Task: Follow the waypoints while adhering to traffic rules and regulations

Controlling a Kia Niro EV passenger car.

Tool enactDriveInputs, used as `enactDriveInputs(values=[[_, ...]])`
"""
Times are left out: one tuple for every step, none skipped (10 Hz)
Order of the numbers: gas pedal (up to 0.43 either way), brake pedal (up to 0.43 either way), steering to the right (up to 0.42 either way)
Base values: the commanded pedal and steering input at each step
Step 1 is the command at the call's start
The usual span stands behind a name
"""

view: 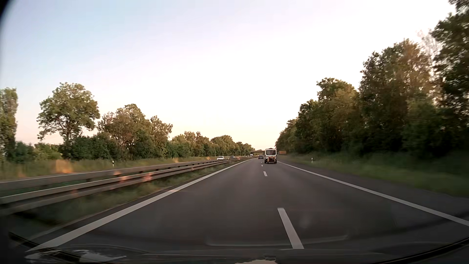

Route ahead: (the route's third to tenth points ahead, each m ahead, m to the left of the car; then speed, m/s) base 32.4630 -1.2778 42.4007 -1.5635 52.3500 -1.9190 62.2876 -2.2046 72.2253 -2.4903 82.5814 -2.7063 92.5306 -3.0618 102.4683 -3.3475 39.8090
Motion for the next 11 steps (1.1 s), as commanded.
enactDriveInputs(values=[[0.441,0.018,0.006],[0.441,0.018,0.006],[0.441,0.018,0.005],[0.441,0.018,0.005],[0.441,0.018,0.005],[0.441,0.018,0.004],[0.441,0.018,0.004],[0.441,0.018,0.003],[0.441,0.018,0.002],[0.441,0.018,0.001],[0.441,0.018,0.001]])
